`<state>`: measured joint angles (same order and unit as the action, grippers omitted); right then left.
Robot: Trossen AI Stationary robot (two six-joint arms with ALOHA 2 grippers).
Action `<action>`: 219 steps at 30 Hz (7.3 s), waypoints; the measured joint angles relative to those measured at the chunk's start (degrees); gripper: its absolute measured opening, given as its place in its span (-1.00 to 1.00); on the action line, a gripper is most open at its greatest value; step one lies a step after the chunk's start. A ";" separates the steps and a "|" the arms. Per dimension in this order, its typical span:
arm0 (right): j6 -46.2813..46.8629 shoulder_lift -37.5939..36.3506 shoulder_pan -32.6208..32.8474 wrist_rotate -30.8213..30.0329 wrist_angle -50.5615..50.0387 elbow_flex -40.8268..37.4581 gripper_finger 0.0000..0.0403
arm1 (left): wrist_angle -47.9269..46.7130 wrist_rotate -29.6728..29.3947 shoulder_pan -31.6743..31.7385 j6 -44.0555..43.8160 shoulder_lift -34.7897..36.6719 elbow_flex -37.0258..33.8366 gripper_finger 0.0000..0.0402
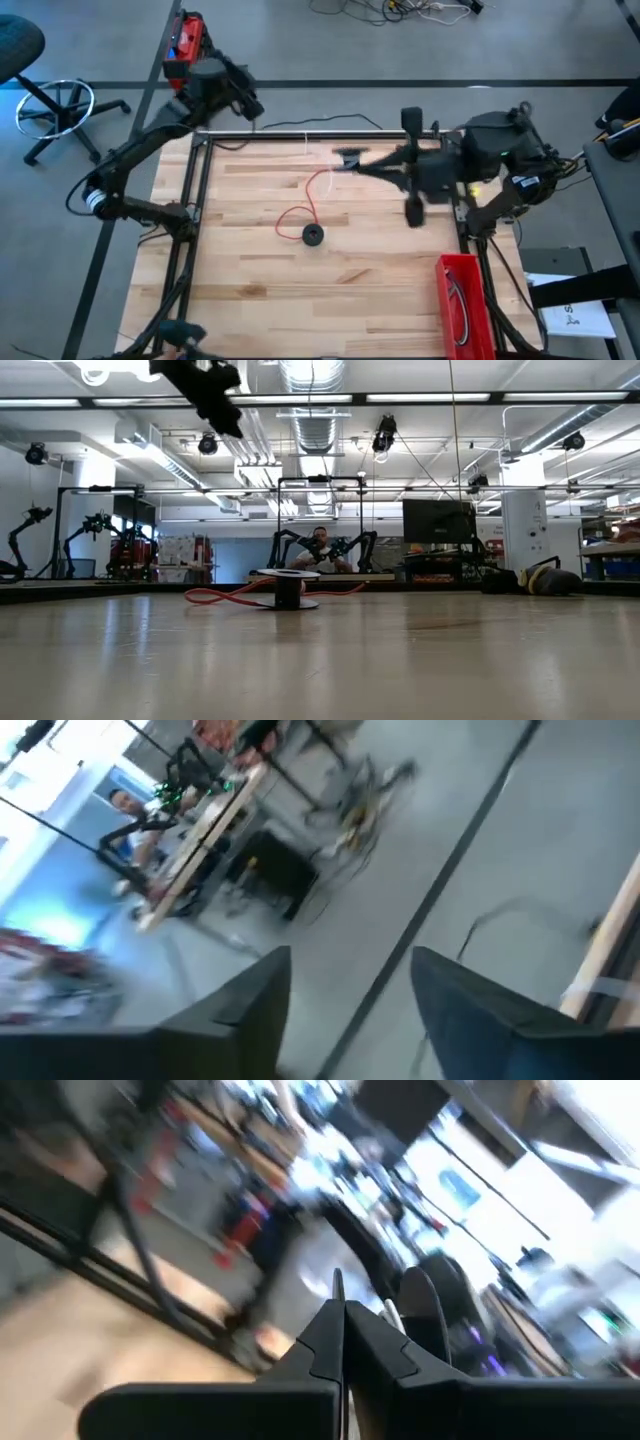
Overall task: Coil cords
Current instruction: Uncoil the white wire from the spool
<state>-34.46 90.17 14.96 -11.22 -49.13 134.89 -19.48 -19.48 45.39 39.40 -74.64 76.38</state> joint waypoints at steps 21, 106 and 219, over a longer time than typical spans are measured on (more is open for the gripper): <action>8.57 5.23 -20.22 14.08 -11.30 -0.18 -1.00 | 2.78 52.04 1.44 -25.37 9.37 -4.73 0.22; 10.40 13.14 -2.96 -0.49 -17.95 -0.09 -1.00 | 45.19 24.43 -42.96 -17.41 7.12 -26.64 -0.61; 13.25 6.53 -2.32 -0.06 -15.66 -0.07 -1.00 | -18.60 25.42 -42.27 -14.37 5.04 -10.20 -1.00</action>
<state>-21.21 96.71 12.64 -11.28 -64.79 134.82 -38.08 5.94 3.12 25.03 -69.60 66.18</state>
